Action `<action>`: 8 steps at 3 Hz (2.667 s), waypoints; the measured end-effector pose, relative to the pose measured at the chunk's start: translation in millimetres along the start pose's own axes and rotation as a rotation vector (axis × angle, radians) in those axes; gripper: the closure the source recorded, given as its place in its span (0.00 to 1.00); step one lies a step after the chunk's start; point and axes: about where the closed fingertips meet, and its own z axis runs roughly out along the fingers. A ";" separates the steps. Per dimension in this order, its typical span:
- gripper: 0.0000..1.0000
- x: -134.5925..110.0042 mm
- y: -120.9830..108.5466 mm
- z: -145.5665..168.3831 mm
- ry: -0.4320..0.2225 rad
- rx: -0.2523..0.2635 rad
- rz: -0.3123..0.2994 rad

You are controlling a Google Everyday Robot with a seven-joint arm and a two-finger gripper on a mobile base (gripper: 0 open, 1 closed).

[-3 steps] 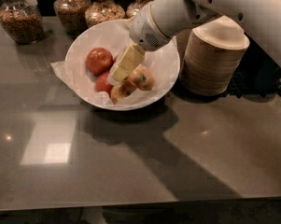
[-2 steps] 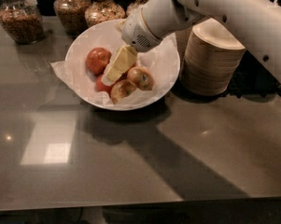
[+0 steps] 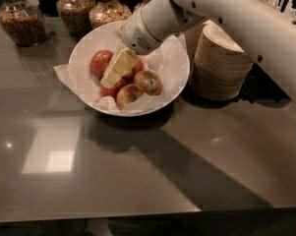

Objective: Pick apple from white bowl

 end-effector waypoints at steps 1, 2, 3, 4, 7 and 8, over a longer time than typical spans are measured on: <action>0.14 0.9 -8.0 12.6 -0.004 0.002 0.002; 0.15 1.1 -9.0 19.2 0.007 0.005 0.005; 0.13 2.1 -7.6 29.5 0.028 0.000 0.010; 0.14 1.0 -6.4 38.5 0.040 -0.006 0.011; 0.58 8.9 -6.2 48.7 0.054 -0.011 0.046; 0.81 10.9 -6.5 48.8 0.054 -0.009 0.055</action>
Offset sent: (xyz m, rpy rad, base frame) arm 0.0190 0.0076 -0.0082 0.0066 -0.0099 -0.0175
